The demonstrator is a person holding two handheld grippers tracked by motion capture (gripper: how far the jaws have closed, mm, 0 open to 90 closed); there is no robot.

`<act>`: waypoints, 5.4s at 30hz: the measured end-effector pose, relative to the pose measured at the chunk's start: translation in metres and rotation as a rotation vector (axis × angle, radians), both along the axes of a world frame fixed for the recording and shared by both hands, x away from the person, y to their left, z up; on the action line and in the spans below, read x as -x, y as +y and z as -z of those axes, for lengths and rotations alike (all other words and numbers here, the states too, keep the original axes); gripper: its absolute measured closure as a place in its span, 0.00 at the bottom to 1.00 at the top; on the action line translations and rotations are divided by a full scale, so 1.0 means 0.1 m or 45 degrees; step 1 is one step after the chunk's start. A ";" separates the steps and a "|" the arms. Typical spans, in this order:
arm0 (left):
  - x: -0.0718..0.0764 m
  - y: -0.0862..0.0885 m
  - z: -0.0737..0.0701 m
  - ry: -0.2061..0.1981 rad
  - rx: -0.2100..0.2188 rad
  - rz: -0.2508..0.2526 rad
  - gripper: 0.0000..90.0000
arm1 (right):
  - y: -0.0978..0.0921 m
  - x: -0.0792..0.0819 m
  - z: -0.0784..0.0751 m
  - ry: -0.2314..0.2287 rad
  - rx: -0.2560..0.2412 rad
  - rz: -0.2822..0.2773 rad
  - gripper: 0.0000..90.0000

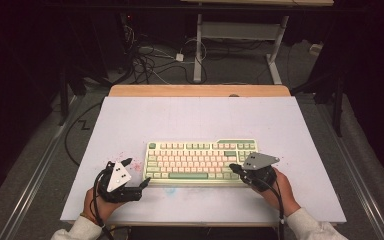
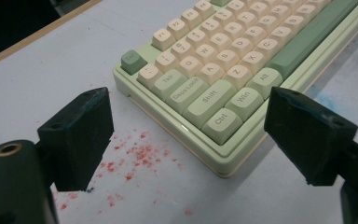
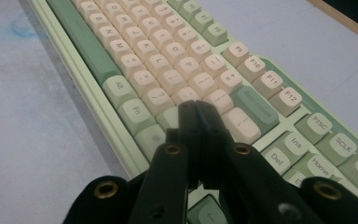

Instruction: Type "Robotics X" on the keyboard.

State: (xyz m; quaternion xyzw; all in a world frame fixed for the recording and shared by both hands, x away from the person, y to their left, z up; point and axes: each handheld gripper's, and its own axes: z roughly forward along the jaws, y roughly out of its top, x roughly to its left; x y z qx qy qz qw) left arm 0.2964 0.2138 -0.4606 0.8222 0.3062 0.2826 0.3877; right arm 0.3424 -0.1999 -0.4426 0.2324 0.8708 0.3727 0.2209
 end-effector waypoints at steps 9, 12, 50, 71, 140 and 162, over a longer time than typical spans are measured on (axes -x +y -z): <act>0.00 0.00 0.00 0.002 -0.002 0.004 0.16 | 0.04 -0.03 0.03 0.018 0.018 0.010 1.00; 0.00 0.00 0.00 0.002 -0.007 0.006 0.16 | 0.05 -0.04 0.04 0.022 0.022 0.011 1.00; -0.07 -0.11 -0.15 0.057 0.113 0.067 0.25 | 0.12 -0.12 0.12 0.078 0.062 0.037 1.00; -0.25 -0.41 -0.37 0.065 0.153 0.208 0.72 | 0.12 -0.10 0.12 0.065 0.067 0.034 1.00; -0.95 -1.01 -0.14 0.365 -0.126 0.220 0.97 | 0.12 -0.09 0.13 0.047 0.070 0.032 1.00; -0.84 -0.94 -0.27 0.249 -0.102 0.221 0.97 | 0.12 -0.09 0.13 0.047 0.074 0.031 1.00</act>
